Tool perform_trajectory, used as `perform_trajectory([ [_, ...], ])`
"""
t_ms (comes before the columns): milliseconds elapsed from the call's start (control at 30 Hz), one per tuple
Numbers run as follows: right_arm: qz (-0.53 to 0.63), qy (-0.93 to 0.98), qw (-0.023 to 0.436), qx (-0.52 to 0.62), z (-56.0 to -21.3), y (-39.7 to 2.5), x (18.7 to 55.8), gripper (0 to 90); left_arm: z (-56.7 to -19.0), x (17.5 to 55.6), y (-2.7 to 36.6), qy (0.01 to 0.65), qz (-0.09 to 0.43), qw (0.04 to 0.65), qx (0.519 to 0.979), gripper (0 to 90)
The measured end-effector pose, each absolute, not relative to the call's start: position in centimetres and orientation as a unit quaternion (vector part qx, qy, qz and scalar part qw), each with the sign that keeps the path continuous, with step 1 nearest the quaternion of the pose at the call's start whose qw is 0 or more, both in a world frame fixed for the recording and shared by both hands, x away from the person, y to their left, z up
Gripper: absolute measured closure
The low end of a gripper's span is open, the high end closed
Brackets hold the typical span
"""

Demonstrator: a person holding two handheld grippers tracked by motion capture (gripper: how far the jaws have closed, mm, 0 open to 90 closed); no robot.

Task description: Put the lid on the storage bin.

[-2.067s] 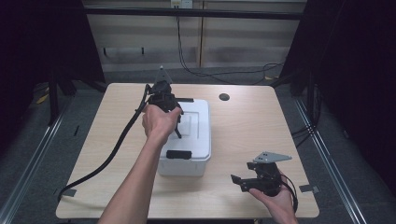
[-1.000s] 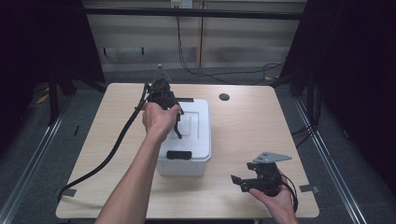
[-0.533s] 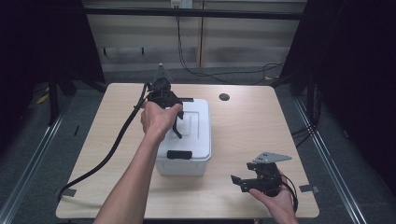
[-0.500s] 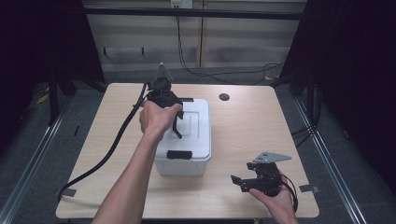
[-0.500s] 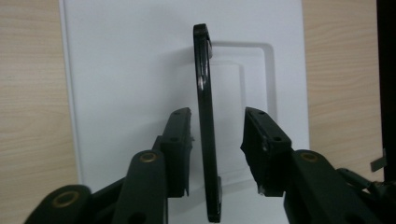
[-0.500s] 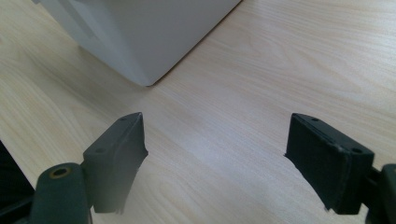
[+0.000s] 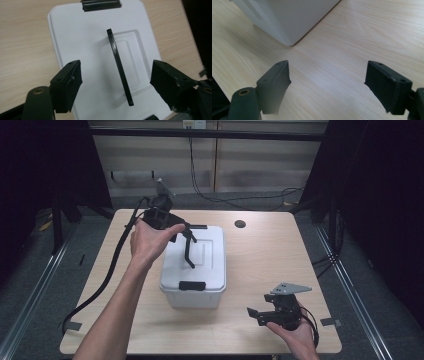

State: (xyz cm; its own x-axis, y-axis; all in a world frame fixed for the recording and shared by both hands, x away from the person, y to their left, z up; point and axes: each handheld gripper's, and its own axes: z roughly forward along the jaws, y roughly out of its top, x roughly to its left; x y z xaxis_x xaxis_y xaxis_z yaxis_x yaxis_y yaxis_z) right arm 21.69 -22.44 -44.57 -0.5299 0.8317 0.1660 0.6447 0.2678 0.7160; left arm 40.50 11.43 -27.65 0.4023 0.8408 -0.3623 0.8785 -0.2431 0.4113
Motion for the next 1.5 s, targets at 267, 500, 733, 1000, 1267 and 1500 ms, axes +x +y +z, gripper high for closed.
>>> perform_trajectory([
  [267, 0.382, 0.786, 0.123, 0.470, -44.6, -22.5, 21.8, 19.2, -28.8, 39.5, 17.2, 0.514, -0.008, 0.334, 0.790, 16.7],
  [500, 0.381, 0.785, 0.124, 0.473, -44.6, -22.4, 21.8, 19.2, -29.7, 38.4, 20.8, 0.504, 0.012, 0.366, 0.782, 17.1],
  [733, 0.380, 0.784, 0.124, 0.474, -44.6, -22.5, 21.7, 19.2, -31.6, 36.7, 23.8, 0.474, 0.036, 0.393, 0.787, 17.1],
  [1000, 0.379, 0.783, 0.123, 0.477, -44.6, -22.5, 21.7, 19.2, -34.2, 34.7, 25.8, 0.465, 0.046, 0.400, 0.789, 17.9],
  [1267, 0.379, 0.784, 0.125, 0.475, -44.6, -22.5, 21.7, 19.2, -35.4, 32.0, 26.8, 0.451, 0.064, 0.415, 0.787, 17.9],
  [1500, 0.378, 0.783, 0.127, 0.477, -44.6, -22.5, 21.7, 19.2, -37.0, 28.5, 28.8, 0.434, 0.077, 0.417, 0.795, 17.9],
])
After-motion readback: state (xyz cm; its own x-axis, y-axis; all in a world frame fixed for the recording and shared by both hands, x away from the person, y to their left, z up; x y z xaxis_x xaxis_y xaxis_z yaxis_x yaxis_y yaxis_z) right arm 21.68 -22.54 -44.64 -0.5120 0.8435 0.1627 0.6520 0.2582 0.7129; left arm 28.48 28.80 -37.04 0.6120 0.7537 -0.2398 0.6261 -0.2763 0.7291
